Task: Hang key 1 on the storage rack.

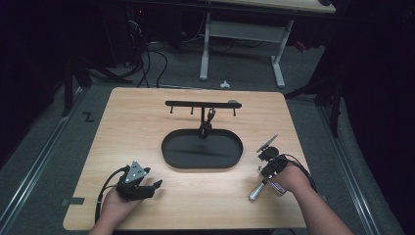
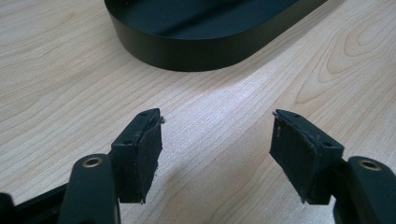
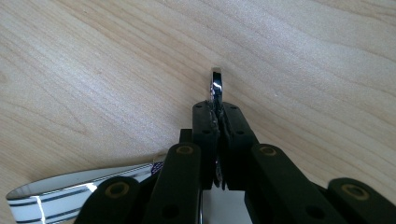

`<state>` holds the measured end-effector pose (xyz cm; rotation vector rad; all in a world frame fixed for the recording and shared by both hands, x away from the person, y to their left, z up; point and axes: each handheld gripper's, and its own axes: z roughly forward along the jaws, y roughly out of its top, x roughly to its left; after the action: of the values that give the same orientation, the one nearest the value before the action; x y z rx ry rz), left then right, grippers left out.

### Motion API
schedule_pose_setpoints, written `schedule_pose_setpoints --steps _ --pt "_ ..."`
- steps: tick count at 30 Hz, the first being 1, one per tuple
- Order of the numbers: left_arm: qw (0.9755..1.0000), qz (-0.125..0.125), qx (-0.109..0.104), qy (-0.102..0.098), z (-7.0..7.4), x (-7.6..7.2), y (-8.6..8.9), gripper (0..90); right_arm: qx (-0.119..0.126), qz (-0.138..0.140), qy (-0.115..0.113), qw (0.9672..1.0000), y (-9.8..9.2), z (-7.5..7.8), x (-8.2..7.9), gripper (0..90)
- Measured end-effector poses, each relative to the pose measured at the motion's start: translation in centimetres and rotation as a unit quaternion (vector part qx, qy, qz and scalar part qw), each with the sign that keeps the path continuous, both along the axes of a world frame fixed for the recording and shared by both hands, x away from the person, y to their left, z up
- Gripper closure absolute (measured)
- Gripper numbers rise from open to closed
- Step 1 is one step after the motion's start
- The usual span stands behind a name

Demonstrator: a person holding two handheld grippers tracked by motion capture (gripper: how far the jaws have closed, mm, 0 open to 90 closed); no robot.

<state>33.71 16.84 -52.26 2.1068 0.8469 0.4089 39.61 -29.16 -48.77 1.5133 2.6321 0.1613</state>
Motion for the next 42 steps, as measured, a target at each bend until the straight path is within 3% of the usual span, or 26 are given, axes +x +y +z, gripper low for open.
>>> schedule_pose_setpoints --steps 7,23,42 --pt "1.0000 0.001 -0.002 -0.002 0.0 0.0 0.1 34.3 0.005 -0.003 0.022 0.9997 0.4 0.3 0.2 86.2" --pt "1.0000 0.004 -0.004 -0.002 0.0 0.0 0.0 34.3 0.023 0.002 -0.017 0.9996 1.4 7.9 -0.5 86.2" --pt "1.0000 0.006 -0.004 -0.003 0.0 -0.1 0.4 34.3 0.029 0.010 -0.042 0.9986 2.3 12.1 0.1 86.1"
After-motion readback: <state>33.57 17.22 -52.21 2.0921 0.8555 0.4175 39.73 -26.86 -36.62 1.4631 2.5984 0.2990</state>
